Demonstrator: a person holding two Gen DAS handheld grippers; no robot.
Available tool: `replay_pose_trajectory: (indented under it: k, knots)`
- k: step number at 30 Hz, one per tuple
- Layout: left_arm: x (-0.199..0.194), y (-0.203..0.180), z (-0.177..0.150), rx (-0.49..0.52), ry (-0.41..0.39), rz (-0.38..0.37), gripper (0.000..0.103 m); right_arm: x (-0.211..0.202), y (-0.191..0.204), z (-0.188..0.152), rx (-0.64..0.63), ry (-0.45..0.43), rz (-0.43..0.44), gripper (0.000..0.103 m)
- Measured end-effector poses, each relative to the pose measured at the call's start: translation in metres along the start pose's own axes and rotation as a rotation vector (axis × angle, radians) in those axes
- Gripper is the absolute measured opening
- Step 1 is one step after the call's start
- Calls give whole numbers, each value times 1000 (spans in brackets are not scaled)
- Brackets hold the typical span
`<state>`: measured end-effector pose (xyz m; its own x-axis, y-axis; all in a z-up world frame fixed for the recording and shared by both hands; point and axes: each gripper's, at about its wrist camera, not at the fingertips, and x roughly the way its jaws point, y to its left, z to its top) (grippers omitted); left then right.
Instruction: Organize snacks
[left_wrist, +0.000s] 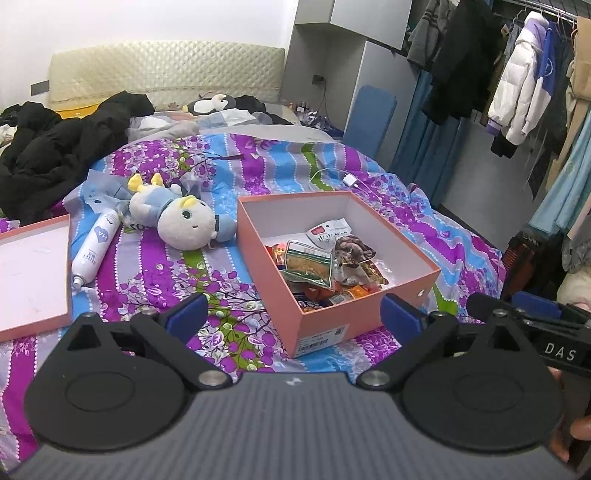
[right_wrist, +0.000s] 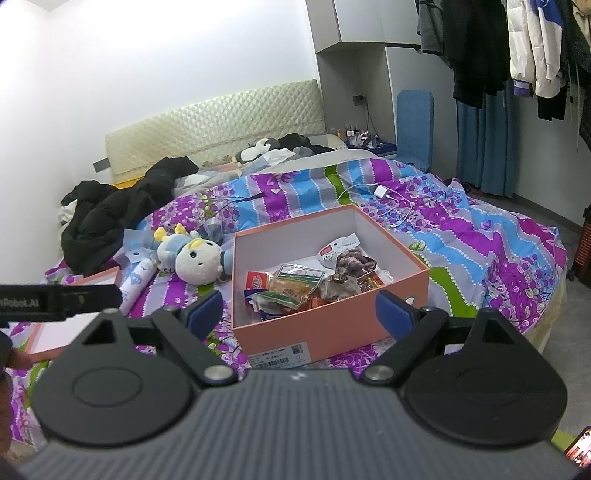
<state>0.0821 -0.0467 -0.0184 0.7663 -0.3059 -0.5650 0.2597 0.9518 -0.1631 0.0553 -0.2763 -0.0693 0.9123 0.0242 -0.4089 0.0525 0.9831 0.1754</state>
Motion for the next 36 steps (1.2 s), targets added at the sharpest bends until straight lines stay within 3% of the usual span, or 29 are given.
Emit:
replay_pose_trajectory:
  k: [36]
  knots:
    - [5, 4, 5, -2, -1, 9, 101, 5, 1, 6, 0, 1, -17, 91]
